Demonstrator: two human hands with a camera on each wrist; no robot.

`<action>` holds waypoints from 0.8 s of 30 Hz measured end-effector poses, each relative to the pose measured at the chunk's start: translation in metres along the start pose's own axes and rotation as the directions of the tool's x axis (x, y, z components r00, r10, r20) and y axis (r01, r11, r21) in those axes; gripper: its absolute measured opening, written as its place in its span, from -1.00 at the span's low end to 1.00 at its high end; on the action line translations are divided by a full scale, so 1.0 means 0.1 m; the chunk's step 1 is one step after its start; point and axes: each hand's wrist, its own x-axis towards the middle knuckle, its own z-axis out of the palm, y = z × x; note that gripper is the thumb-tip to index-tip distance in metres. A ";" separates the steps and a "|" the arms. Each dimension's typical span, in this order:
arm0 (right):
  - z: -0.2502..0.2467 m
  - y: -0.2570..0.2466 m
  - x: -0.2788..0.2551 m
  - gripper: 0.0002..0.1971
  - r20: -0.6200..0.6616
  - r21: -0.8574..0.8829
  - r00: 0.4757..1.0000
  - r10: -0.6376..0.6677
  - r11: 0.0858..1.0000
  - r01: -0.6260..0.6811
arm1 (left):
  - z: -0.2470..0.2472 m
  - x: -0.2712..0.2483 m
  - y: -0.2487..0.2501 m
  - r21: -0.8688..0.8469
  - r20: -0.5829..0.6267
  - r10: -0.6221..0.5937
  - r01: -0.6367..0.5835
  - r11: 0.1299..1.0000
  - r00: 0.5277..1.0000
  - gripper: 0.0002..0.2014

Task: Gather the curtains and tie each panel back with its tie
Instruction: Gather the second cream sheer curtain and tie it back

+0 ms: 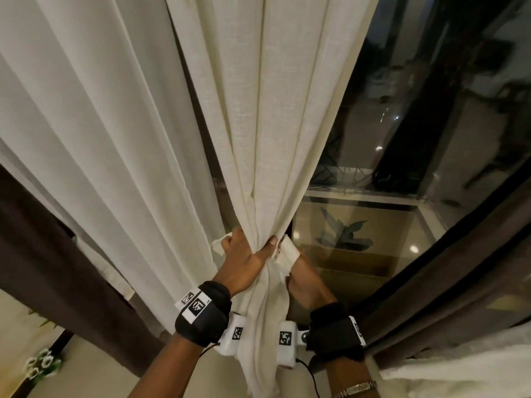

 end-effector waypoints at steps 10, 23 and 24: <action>-0.43 -0.16 -0.13 -0.46 0.109 0.059 0.994 0.007 0.998 -0.013 | -0.03 0.02 0.14 0.103 0.029 -0.010 0.007 0.995 1.000 -0.55; -0.19 -0.05 -0.27 -0.69 -0.063 -0.377 0.967 -0.246 0.903 0.205 | 0.07 0.16 -0.18 -0.001 0.244 0.055 -0.056 0.998 0.968 -0.62; -0.22 -0.09 -0.26 -0.75 -0.093 -0.360 0.968 -0.234 0.914 0.187 | 0.03 0.14 -0.23 -0.001 0.245 0.058 -0.059 0.998 0.968 -0.50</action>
